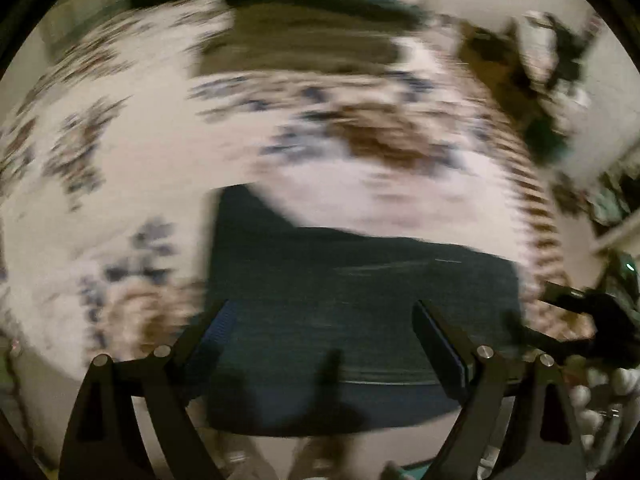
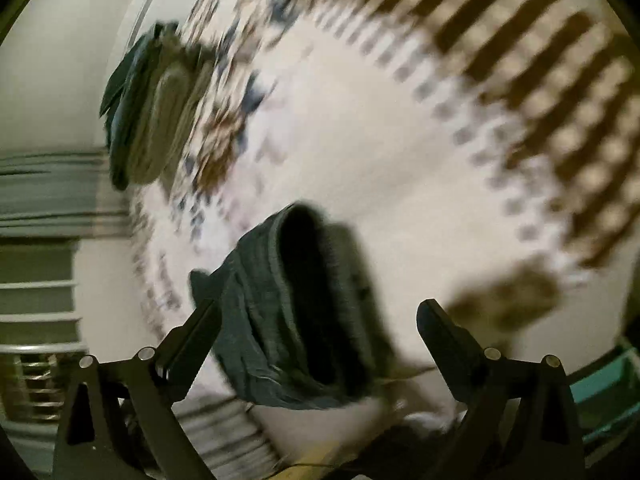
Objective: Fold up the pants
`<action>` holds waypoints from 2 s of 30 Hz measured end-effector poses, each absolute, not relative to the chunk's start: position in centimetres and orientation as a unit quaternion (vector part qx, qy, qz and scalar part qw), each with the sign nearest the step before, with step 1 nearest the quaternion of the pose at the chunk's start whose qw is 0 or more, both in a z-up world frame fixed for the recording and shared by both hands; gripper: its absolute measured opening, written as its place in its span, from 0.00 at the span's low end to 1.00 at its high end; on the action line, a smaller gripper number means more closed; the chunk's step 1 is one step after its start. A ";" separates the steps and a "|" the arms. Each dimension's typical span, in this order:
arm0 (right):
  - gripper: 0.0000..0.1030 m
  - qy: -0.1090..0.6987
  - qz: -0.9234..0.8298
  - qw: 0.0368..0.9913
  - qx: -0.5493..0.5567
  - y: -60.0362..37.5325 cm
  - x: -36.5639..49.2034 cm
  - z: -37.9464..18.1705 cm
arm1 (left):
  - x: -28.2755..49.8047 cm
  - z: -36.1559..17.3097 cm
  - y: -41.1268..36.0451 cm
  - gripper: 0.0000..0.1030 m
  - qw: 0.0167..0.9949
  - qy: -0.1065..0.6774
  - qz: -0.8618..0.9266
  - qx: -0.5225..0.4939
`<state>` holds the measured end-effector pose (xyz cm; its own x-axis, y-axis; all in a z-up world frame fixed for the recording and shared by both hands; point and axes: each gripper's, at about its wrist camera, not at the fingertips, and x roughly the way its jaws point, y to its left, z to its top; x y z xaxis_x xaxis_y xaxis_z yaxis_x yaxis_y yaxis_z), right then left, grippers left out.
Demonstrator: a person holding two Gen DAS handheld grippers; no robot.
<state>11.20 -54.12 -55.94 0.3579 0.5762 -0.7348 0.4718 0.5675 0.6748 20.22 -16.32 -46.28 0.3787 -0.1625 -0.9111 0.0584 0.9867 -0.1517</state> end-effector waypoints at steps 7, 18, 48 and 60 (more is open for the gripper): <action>0.13 0.594 0.011 0.689 0.414 -49.8 13.4 -57.3 | 21.5 -50.2 -10.3 0.88 0.803 0.592 -0.010 -0.064; 0.13 0.604 -0.056 0.727 0.322 -53.0 13.4 -53.9 | 21.0 -52.9 -12.6 0.88 0.773 0.627 -0.057 -0.072; 0.30 0.629 -0.137 0.625 0.441 -52.9 2.9 -57.1 | 19.4 -53.7 -14.6 0.88 0.762 0.642 -0.077 -0.034; 0.61 0.471 -0.025 0.586 0.659 -51.8 -0.1 -62.5 | 18.4 -54.8 -13.3 0.88 0.752 0.650 -0.079 -0.077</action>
